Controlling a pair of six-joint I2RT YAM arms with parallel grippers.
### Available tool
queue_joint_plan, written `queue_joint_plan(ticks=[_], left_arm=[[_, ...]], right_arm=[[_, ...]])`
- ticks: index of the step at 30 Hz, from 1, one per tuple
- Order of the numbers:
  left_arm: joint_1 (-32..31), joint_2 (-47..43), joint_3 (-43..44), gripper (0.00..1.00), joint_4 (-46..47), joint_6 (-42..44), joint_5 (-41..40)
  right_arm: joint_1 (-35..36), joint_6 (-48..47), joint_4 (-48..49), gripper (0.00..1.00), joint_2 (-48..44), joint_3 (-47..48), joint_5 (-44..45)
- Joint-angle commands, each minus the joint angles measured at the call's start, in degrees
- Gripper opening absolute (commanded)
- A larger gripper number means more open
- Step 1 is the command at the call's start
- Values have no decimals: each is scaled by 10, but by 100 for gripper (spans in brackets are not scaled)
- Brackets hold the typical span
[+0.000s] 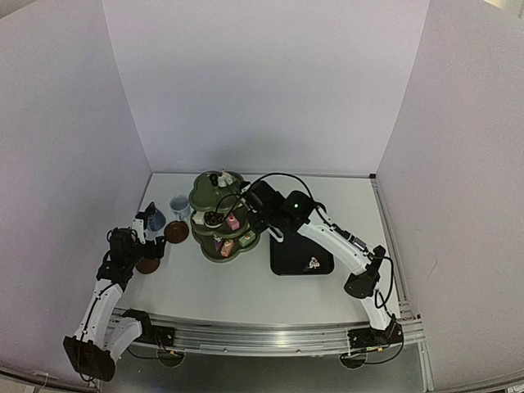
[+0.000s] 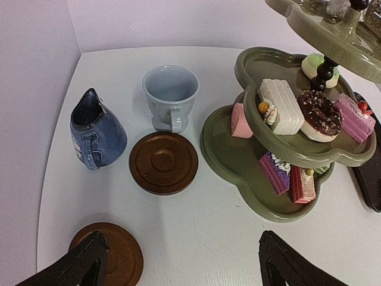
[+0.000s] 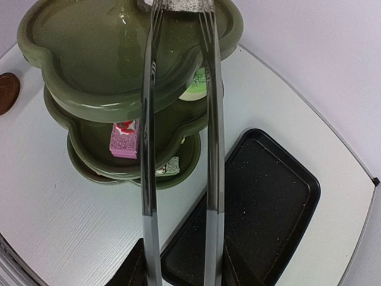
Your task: Serve the afternoon tea
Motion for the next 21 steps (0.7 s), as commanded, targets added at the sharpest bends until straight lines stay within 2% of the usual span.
queue_joint_plan(ticks=[1,12,21], left_arm=[[3,-5,3,88,18,-1,8],[3,-7,3,88,13,-1,8],[3,-4,0,88,20,-1,13]], right_arm=[[0,10,19,35,-21,18,7],[0,39,40,36,-75,8,25],[-14,127,57,32,-182,-81,52]])
